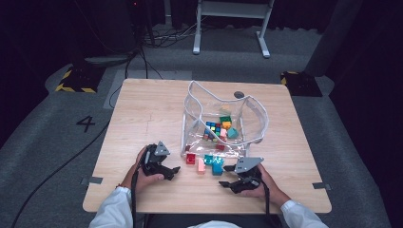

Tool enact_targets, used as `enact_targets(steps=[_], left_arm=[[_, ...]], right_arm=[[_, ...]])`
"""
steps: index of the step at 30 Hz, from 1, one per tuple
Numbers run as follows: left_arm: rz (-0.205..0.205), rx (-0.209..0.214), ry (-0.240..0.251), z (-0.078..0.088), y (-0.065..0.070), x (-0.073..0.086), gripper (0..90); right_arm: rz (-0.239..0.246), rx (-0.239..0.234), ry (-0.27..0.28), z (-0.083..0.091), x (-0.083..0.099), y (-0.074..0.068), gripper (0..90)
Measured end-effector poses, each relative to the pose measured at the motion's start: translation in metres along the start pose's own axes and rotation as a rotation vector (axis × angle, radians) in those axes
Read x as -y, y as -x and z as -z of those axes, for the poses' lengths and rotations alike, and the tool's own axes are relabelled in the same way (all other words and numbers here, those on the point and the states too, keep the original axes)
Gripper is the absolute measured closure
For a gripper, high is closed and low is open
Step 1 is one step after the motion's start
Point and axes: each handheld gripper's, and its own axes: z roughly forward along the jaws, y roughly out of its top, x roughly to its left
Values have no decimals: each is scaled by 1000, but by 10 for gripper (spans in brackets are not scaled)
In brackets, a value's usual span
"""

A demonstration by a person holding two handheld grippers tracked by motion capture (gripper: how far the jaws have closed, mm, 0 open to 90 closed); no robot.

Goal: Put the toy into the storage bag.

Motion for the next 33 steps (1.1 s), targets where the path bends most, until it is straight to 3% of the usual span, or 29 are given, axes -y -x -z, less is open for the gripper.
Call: enact_targets(steps=[3,7,10,12,13,16,20,21,22,24,25,27,29,30,33], left_arm=[[-2,-3,0,0,0,0,53],[-1,-3,0,0,0,0,53],[-1,-3,-1,0,0,0,53],[-1,-3,0,0,0,0,53],[-2,-3,0,0,0,0,53],[-1,-4,0,0,0,0,53],[-1,-4,-1,0,0,0,53],[0,-3,0,0,0,0,53],[-1,-4,-1,0,0,0,53],[-1,-3,0,0,0,0,53],[-1,-4,0,0,0,0,53],[-1,-4,-1,0,0,0,53],[-2,-3,0,0,0,0,53],[-2,-3,0,0,0,0,53],[-1,-4,0,0,0,0,53]], right_arm=[[0,-8,7,-7,-6,-2,385],[34,-6,25,-16,-12,-1,379],[4,-3,10,-20,-16,-3,379],[35,-9,24,-23,-19,-1,382],[15,-10,20,-24,-20,-2,388],[33,-16,30,-28,-23,-1,436],[12,-16,31,-27,-23,-3,557],[30,-17,40,-27,-23,-2,577],[11,-15,27,-25,-22,-4,589],[34,-17,36,-25,-22,-3,592],[15,-13,28,-24,-21,-5,592],[56,-24,44,-24,-20,-3,593],[31,-16,29,-21,-19,-6,594],[52,-26,46,-21,-18,-4,594],[35,-23,26,-16,-15,-6,594]])
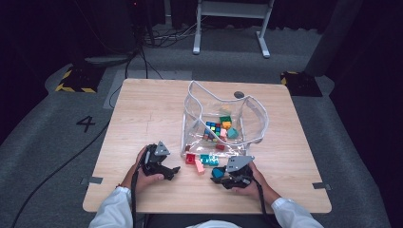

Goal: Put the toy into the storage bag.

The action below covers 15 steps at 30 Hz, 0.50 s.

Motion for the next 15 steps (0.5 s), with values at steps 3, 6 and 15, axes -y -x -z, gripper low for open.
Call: enact_targets(steps=[3,6,15], left_arm=[[0,1,0,0,0,0,53],[0,1,0,0,0,0,53],[0,0,0,0,0,0,53]], right_arm=[[4,-4,-5,6,2,0,595],[4,0,4,13,4,2,594],[29,11,13,38,13,12,596]])
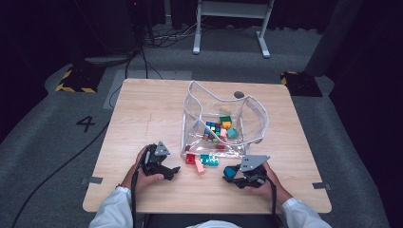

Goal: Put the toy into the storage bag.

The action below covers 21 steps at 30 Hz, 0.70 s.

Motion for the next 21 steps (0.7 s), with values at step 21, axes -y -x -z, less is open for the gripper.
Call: enact_targets(steps=[21], left_arm=[[0,0,0,0,0,0,53]], right_arm=[[-91,138,54,58,29,25,595]])
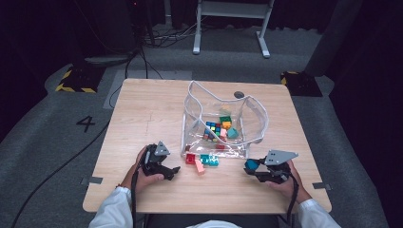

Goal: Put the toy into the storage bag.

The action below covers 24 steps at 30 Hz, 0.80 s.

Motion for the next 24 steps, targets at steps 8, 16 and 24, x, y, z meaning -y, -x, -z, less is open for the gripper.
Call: enact_targets(steps=[8,16,24], left_arm=[[-1,0,0,0,0,0,53],[0,0,0,0,0,0,53],[-1,0,1,0,0,0,53]], right_arm=[[-40,78,27,26,7,20,594],[-76,133,40,44,6,37,594],[-86,185,72,65,-13,55,595]])
